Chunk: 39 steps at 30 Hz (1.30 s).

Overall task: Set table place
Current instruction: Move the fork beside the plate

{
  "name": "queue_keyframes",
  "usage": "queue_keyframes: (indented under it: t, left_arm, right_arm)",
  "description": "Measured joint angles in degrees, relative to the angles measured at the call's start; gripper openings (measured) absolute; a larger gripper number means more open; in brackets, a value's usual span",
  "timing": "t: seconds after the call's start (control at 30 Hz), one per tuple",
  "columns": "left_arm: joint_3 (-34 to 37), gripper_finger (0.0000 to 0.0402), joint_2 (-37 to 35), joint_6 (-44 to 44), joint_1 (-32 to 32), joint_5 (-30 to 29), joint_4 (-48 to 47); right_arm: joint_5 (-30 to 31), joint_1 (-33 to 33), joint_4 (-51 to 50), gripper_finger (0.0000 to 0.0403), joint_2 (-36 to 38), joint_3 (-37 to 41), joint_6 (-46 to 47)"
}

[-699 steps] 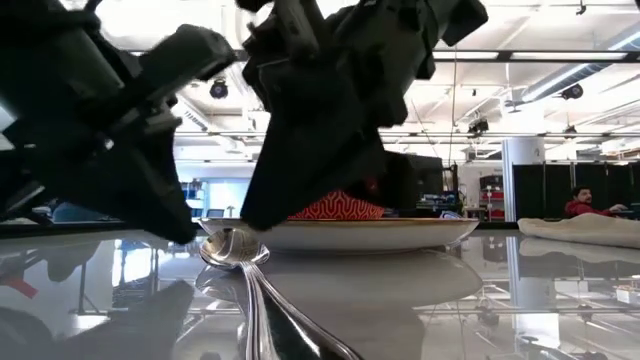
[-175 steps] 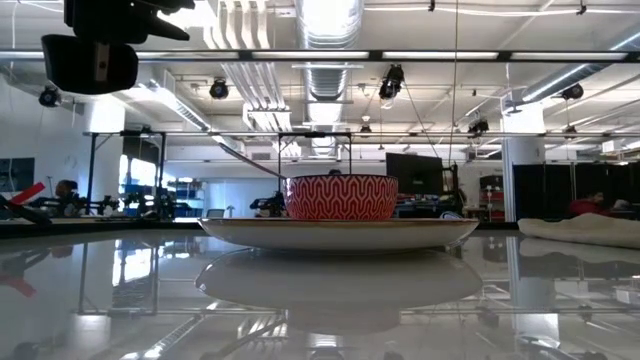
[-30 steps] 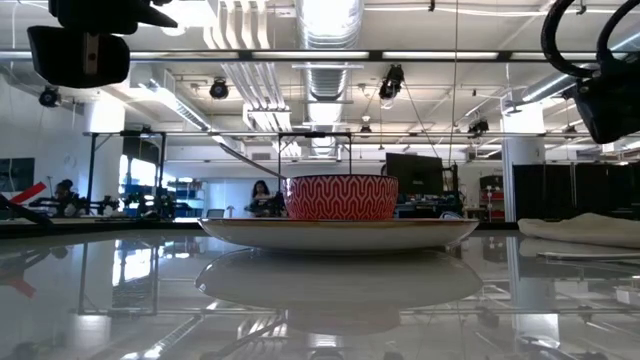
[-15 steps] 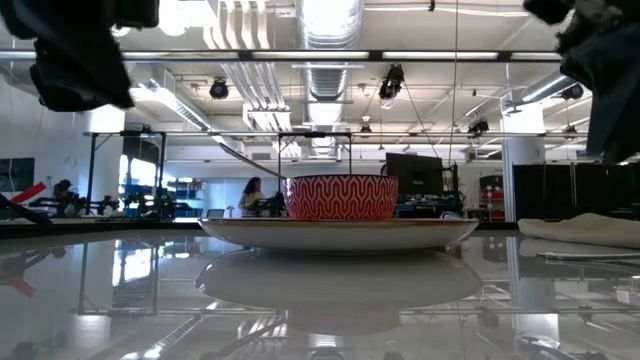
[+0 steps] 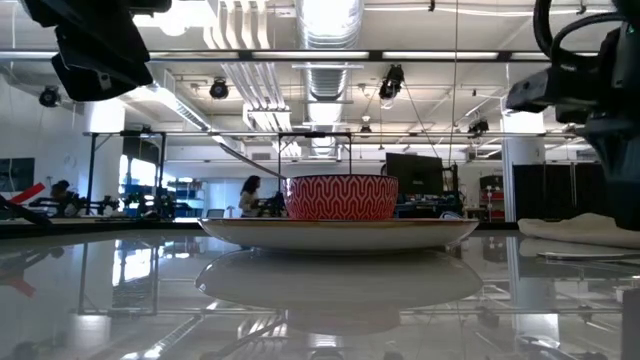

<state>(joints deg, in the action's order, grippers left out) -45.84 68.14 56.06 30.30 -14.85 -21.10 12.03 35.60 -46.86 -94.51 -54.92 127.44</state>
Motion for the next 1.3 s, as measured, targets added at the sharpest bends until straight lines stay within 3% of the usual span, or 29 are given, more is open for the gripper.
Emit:
queue_keyframes:
  t: [0.47, 0.77, 1.23, 1.3]
  left_arm:
    - [-0.1, 0.0077, 0.0, 2.7, -0.2, 0.2, 0.0]
    - [0.0, 0.0077, 0.0, 3.6, -0.2, 0.2, -0.5]
    - [0.0, 0.0077, 0.0, 4.3, -0.2, 1.0, -0.4]
    - [0.2, 0.0077, 0.0, 5.1, -0.3, 1.1, -0.4]
  right_arm:
    - [0.2, -3.0, 6.8, 0.0009, -4.4, 1.6, -9.1]
    - [0.0, -2.8, 9.9, 0.0008, -5.3, -1.5, -13.6]
    - [-2.6, 3.5, 6.3, 0.0008, -13.8, -11.6, -15.2]
    - [-5.3, 4.9, 4.9, 0.0008, -13.9, -12.9, -14.3]
